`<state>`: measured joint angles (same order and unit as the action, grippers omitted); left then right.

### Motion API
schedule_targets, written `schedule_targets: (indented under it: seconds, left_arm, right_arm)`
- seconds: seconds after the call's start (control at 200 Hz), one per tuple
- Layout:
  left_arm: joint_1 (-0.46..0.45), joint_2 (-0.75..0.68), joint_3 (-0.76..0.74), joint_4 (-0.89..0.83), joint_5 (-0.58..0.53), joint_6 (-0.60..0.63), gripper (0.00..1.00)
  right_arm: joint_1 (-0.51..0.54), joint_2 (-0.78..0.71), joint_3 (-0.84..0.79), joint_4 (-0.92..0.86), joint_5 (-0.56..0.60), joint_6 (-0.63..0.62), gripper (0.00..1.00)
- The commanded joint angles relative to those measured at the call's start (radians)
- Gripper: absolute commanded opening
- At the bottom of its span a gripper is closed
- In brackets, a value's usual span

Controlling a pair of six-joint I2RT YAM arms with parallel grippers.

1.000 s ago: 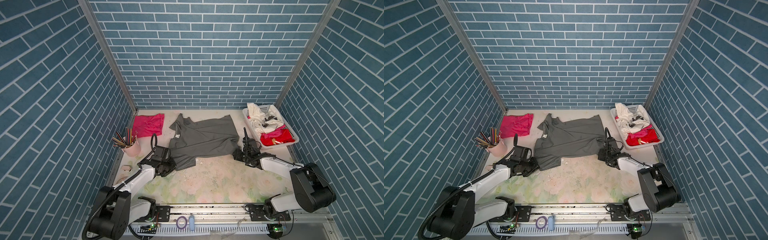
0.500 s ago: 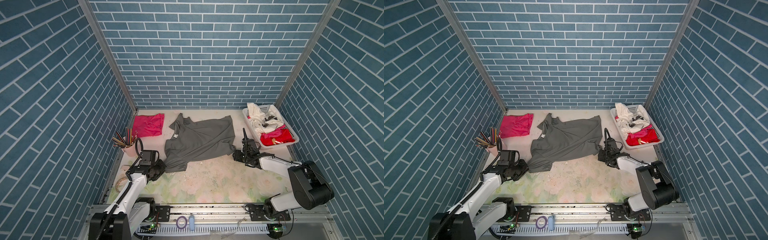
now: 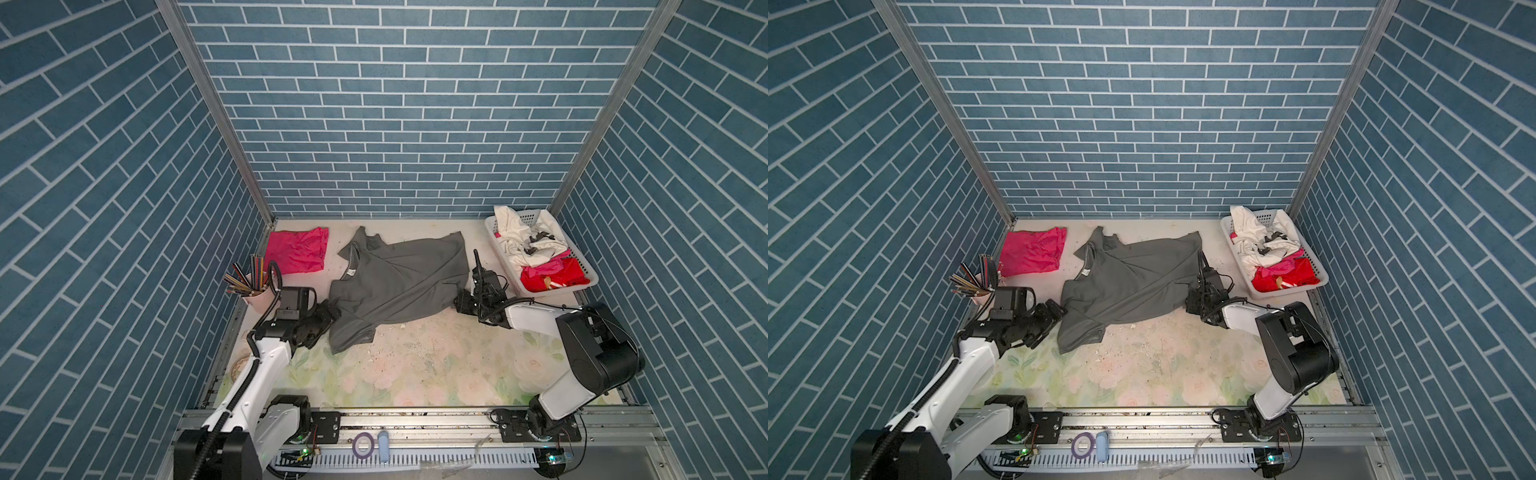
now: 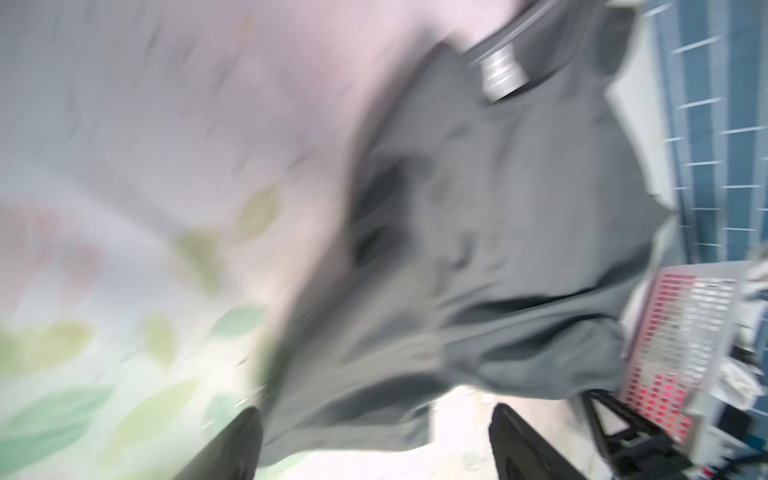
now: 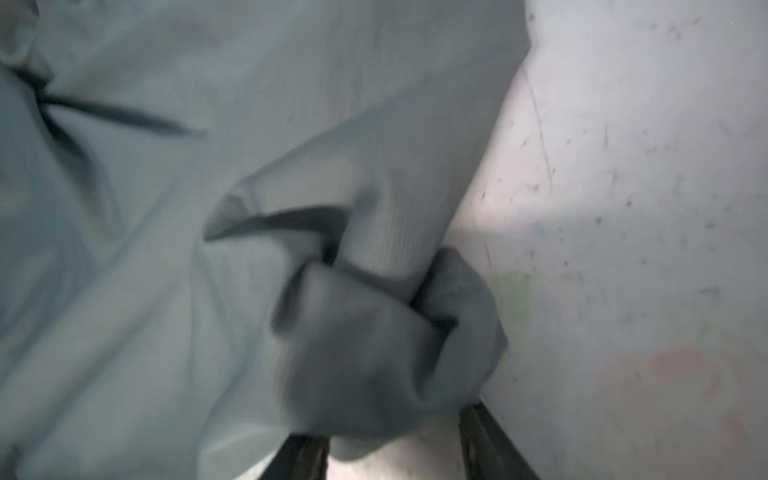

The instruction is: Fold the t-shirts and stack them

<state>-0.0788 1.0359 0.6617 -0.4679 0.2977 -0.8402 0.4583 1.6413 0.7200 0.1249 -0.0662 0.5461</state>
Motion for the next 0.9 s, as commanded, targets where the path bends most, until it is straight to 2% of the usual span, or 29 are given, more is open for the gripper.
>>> schedule_targets:
  seconds: [0.0, 0.09, 0.16, 0.245, 0.34, 0.47, 0.59, 0.79, 0.84, 0.895]
  left_arm:
    - [-0.076, 0.133, 0.075, 0.104, -0.003, 0.006, 0.88]
    - [-0.188, 0.299, 0.131, 0.202, -0.018, -0.019, 0.88]
    - [-0.229, 0.42, 0.164, 0.25, -0.025, -0.022, 0.88]
    - [-0.231, 0.541, 0.162, 0.339, -0.001, -0.042, 0.88]
    - [-0.231, 0.636, 0.173, 0.405, -0.006, -0.045, 0.88]
    - [-0.219, 0.738, 0.219, 0.406, -0.04, -0.007, 0.88]
    - [-0.18, 0.795, 0.2, 0.434, -0.007, 0.002, 0.87]
    - [-0.129, 0.759, 0.155, 0.435, -0.008, 0.029, 0.88]
    - [-0.128, 0.738, 0.159, 0.423, -0.017, 0.04, 0.88]
    - [-0.128, 0.716, 0.155, 0.414, -0.019, 0.043, 0.88]
  right_arm:
    - [0.005, 0.057, 0.024, -0.075, 0.046, 0.017, 0.21]
    - [0.005, 0.048, 0.073, -0.145, 0.112, -0.018, 0.0]
    - [-0.002, 0.012, 0.098, -0.203, 0.16, -0.049, 0.0]
    - [-0.021, -0.052, 0.104, -0.264, 0.194, -0.078, 0.0]
    - [-0.044, -0.125, 0.105, -0.346, 0.219, -0.111, 0.0]
    - [-0.079, -0.219, 0.119, -0.481, 0.269, -0.157, 0.0]
    - [-0.099, -0.32, 0.136, -0.628, 0.373, -0.175, 0.14]
    - [-0.112, -0.455, 0.136, -0.685, 0.417, -0.176, 0.53]
    - [-0.121, -0.467, 0.123, -0.673, 0.389, -0.166, 0.62]
    - [-0.146, -0.472, 0.09, -0.626, 0.273, -0.135, 0.69]
